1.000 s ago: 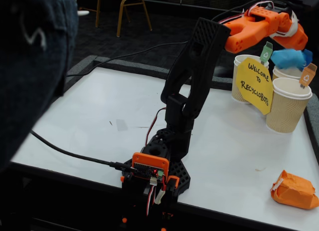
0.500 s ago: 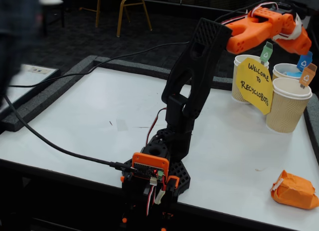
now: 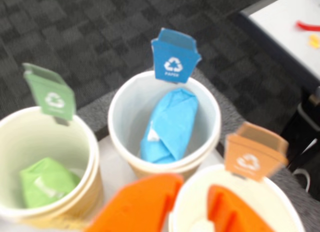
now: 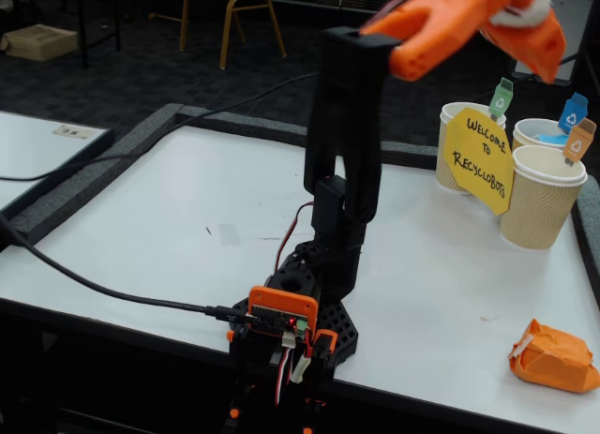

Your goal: Sort rubbish by color.

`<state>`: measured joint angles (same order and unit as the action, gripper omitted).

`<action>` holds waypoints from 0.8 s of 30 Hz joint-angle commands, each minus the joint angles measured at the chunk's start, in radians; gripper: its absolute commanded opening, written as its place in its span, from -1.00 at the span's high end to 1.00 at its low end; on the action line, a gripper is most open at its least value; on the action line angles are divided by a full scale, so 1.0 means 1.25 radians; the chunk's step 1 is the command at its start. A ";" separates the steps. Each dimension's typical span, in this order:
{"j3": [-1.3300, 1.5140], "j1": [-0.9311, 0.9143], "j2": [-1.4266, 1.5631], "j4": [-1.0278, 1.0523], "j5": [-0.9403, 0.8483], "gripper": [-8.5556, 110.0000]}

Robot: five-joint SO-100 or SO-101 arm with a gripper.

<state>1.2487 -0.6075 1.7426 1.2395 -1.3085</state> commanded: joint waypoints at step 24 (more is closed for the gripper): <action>0.517 -0.022 0.884 0.287 0.021 0.85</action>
<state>1.8991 -0.6121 2.7964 1.5984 -1.3085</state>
